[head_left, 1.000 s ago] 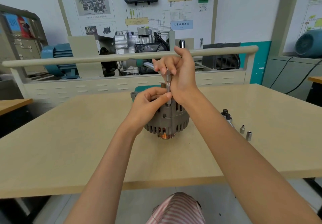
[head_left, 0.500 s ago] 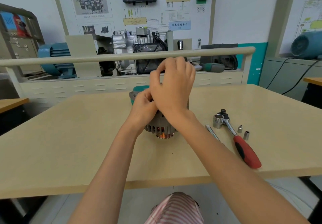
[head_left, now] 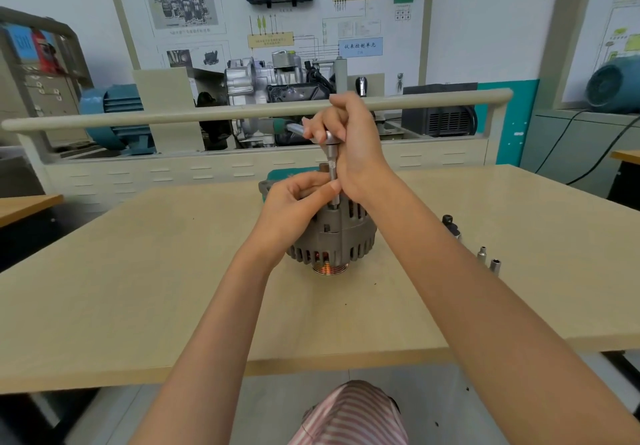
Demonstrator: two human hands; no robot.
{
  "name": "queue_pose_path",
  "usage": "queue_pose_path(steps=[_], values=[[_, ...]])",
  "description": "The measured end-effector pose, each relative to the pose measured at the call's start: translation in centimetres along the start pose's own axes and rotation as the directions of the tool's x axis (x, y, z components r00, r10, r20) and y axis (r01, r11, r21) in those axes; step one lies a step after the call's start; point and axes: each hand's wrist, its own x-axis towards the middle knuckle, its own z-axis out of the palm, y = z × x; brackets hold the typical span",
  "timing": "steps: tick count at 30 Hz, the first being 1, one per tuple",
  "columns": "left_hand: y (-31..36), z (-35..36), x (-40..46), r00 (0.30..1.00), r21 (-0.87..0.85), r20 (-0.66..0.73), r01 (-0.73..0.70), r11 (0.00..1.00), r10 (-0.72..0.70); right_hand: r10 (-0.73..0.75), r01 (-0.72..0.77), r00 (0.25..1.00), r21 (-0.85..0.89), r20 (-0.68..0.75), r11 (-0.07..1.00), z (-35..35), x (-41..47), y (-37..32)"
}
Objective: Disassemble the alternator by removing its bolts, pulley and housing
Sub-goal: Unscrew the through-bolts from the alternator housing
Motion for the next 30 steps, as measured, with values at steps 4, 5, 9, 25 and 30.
queue_pose_path(steps=[4, 5, 9, 25, 30], values=[[0.0, 0.2, 0.1, 1.000, 0.012, -0.012, 0.012, 1.000, -0.012, -0.176, 0.155, 0.981, -0.209, -0.085, 0.966, 0.3, -1.0, 0.8], [0.1, 0.2, 0.1, 1.000, 0.018, -0.017, 0.011, 1.000, -0.011, -0.292, 0.238, 0.952, -0.386, -0.087, 0.891, 0.4, -1.3, 1.2], [-0.2, 0.1, 0.2, 0.997, 0.058, -0.078, 0.030, 0.998, -0.025, -0.542, 0.166, 0.836, -0.981, 0.086, 0.100, 0.7, -2.5, 2.3], [0.2, -0.6, 0.1, 0.998, -0.015, 0.060, 0.026, 1.000, -0.025, 0.032, -0.055, 0.994, 0.226, 0.105, 0.972, -0.5, 0.2, 0.1], [-0.2, -0.3, 0.2, 1.000, 0.011, 0.017, 0.020, 1.000, -0.020, -0.034, 0.030, 0.999, 0.110, 0.040, 0.994, 0.0, -0.3, 0.3]])
